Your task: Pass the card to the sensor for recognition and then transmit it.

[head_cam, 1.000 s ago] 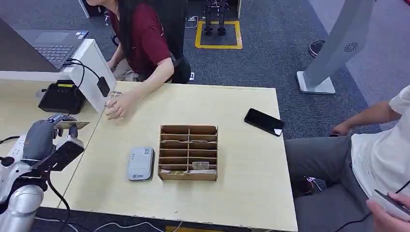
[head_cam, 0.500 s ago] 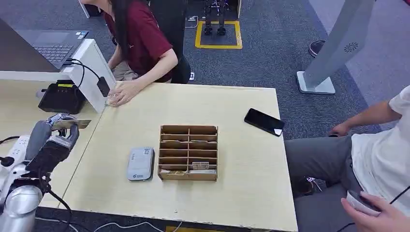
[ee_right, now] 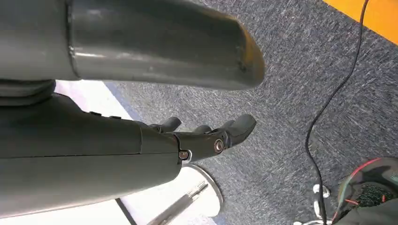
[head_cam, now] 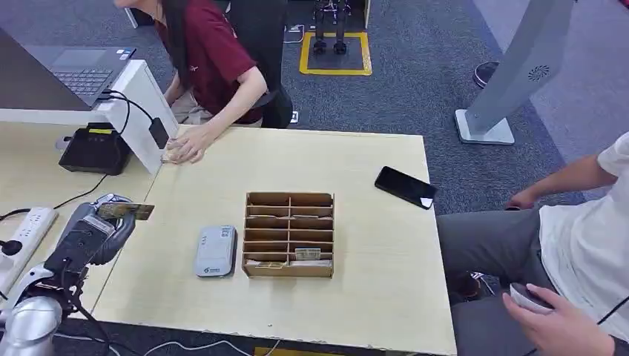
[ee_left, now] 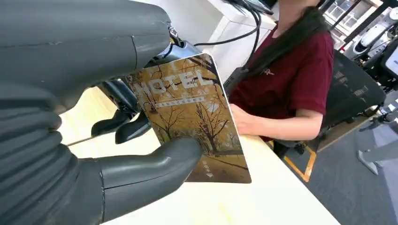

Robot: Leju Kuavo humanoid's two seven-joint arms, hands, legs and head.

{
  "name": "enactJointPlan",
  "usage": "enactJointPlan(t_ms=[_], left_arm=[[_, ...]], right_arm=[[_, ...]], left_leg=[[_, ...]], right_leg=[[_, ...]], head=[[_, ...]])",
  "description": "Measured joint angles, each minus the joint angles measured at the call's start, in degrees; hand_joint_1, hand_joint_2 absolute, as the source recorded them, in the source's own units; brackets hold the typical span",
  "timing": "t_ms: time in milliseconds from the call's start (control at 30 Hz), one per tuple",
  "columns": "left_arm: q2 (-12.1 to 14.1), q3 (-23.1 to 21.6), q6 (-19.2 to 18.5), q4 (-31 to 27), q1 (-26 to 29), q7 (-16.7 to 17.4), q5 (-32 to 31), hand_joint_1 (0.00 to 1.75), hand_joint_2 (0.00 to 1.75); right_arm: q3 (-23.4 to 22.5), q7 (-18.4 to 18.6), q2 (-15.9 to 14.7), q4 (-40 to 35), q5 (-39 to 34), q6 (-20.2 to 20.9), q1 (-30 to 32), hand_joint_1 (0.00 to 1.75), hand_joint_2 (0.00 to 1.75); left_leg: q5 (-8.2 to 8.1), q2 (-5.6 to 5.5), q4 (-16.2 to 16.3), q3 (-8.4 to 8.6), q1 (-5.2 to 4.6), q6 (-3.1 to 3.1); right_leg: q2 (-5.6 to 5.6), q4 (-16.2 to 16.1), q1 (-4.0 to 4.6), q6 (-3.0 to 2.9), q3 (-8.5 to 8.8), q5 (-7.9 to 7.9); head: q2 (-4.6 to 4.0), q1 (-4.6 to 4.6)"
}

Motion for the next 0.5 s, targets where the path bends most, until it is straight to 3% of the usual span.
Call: enactJointPlan(t_ms=[200,500], left_arm=[[0.0,0.1,-1.1,0.0,0.5,0.6,-0.3,1.75,1.75],[-0.3,-1.0,-2.6,0.3,4.0,1.3,-6.3,1.75,1.75]], right_arm=[[0.0,0.0,0.0,0.0,0.0,0.0,0.0,0.0,0.0],[0.3,0.0,0.0,0.0,0.3,0.1,-0.1,0.0,0.0]], left_leg=[[0.0,0.01,0.0,0.0,0.0,0.0],[-0.01,0.0,0.0,0.0,-0.01,0.0]], right_leg=[[0.01,0.0,0.0,0.0,0.01,0.0],[0.01,0.0,0.0,0.01,-0.02,-0.01]], head=[[0.0,0.02],[0.02,0.0]])
